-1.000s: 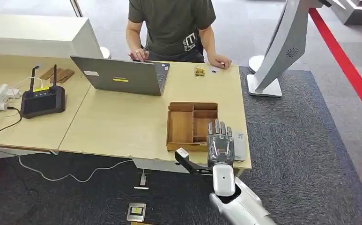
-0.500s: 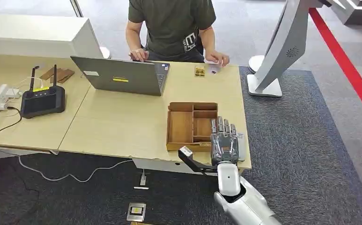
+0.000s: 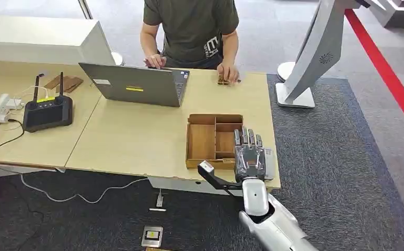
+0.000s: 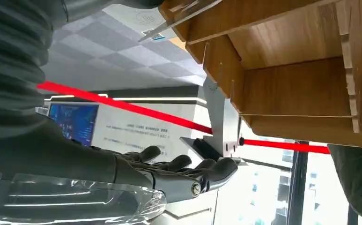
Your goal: Pass the card to the sensor for recognition and then transmit it.
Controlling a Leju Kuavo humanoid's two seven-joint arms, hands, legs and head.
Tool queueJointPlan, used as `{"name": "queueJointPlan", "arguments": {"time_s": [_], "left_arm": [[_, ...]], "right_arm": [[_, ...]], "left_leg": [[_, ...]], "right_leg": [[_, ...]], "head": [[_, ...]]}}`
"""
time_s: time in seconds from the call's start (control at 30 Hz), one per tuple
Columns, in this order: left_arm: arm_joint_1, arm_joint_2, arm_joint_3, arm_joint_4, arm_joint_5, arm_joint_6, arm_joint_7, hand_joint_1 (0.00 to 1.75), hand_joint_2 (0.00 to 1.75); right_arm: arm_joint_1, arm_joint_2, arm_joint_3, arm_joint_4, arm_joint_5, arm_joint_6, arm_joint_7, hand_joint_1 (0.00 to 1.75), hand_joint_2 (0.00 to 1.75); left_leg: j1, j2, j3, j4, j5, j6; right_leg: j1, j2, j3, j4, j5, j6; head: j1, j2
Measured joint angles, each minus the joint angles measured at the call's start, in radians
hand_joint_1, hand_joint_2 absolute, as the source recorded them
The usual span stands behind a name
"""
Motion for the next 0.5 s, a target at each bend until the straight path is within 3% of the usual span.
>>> {"name": "queueJointPlan", "arguments": {"time_s": [0.5], "left_arm": [[0.002, 0.000, -0.002, 0.000, 0.002, 0.004, -0.006, 0.00, 1.75]], "right_arm": [[0.016, 0.011, 0.002, 0.002, 0.002, 0.029, 0.026, 0.00, 1.75]], "left_leg": [[0.000, 0.000, 0.000, 0.000, 0.000, 0.000]], "right_leg": [[0.000, 0.000, 0.000, 0.000, 0.000, 0.000]], "head": [[0.000, 0.000]]}}
